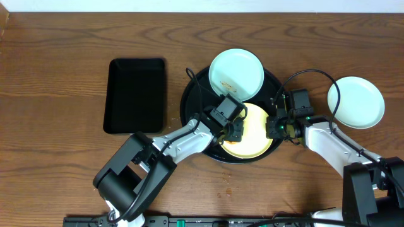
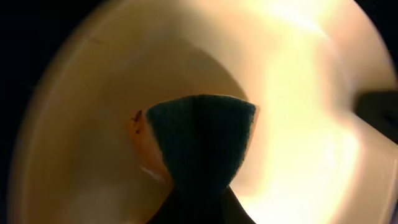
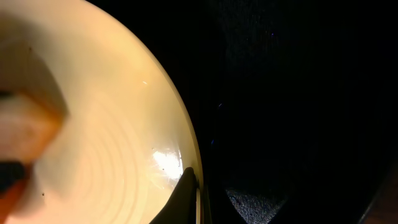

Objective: Clean dirty plates on tray and stack at the side
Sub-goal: 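Scrub the yellow plate surface with the sponge in the left gripper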

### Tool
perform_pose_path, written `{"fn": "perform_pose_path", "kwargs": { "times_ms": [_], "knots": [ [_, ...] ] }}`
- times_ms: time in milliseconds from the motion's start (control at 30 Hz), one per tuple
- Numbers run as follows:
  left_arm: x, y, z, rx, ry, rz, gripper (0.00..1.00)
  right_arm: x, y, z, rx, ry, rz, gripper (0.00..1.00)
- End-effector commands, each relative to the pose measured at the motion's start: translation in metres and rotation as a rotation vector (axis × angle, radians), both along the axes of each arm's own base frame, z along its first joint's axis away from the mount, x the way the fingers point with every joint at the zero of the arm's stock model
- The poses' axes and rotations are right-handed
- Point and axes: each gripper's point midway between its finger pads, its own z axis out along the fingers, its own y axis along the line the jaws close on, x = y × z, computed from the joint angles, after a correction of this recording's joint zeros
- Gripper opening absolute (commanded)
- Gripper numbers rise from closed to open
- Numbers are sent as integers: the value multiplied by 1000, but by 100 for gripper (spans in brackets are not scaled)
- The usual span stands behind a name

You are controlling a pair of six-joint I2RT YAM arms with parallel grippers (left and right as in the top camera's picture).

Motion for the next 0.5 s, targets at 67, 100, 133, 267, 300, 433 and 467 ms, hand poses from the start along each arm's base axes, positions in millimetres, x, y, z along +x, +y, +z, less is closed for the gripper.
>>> {"fn": "perform_pose_path", "kwargs": {
  "times_ms": [67, 100, 133, 267, 300, 433, 467],
  "knots": [
    [-55, 18, -55, 50, 251, -14, 8, -11, -3, -12, -27, 47, 4, 1],
    [-56, 11, -51, 11, 260, -30, 8, -11, -3, -12, -26, 47, 4, 1],
    [-57, -1, -44, -52, 267, -55, 8, -11, -3, -11, -26, 47, 4, 1],
    [-43, -41, -4, -291, 242, -103, 7, -11, -3, -12, -26, 47, 4, 2],
    [-34, -46, 7, -324, 212, -100, 8, -11, -3, -12, -27, 47, 4, 3],
    [13, -47, 63, -430, 36, -64, 8, -11, -3, -12, -27, 47, 4, 4],
    [25, -41, 75, -441, -9, -37, 7, -12, -3, -12, -27, 48, 4, 4]
  ]
}}
